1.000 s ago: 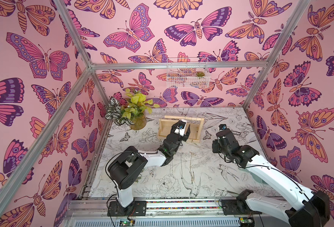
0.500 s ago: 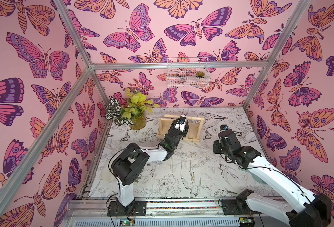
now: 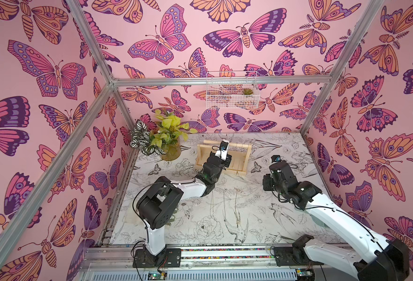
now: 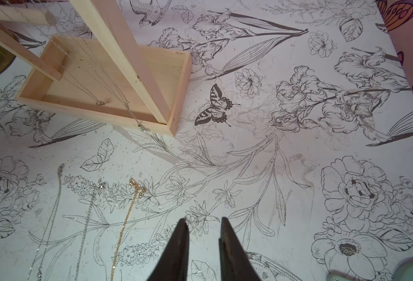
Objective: Take the necklace off the jewelry display stand
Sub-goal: Take off the necklace from the stand.
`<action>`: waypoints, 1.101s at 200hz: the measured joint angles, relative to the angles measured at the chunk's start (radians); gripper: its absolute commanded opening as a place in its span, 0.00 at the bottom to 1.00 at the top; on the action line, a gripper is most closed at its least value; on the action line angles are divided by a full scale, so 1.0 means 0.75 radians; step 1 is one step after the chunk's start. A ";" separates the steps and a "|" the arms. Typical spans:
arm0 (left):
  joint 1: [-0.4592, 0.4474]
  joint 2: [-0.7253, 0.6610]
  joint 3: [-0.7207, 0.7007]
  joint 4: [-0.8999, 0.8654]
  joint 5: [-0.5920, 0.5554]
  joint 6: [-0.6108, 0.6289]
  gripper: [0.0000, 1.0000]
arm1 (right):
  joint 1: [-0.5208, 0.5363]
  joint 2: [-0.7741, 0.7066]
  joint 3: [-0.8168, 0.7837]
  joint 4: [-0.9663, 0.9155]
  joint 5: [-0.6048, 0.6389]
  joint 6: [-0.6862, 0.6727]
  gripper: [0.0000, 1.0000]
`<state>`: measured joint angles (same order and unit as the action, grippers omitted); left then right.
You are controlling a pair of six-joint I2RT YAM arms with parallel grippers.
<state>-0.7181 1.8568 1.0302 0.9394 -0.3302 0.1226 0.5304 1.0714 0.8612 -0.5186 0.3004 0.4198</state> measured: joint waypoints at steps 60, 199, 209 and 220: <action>0.031 -0.063 -0.026 -0.076 0.001 0.001 0.00 | 0.000 0.000 -0.002 0.000 -0.013 0.003 0.27; 0.212 -0.241 -0.046 -0.270 0.050 -0.001 0.00 | 0.000 0.027 -0.002 0.011 -0.075 0.003 0.27; 0.236 -0.242 -0.046 -0.293 0.058 -0.003 0.00 | 0.000 0.027 -0.002 0.011 -0.078 0.002 0.27; 0.272 -0.245 -0.045 -0.332 0.062 -0.012 0.00 | 0.000 0.027 -0.002 0.011 -0.080 0.002 0.27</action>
<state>-0.5140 1.6733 0.9962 0.6907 -0.2840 0.1139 0.5304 1.0920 0.8597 -0.5102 0.2405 0.4213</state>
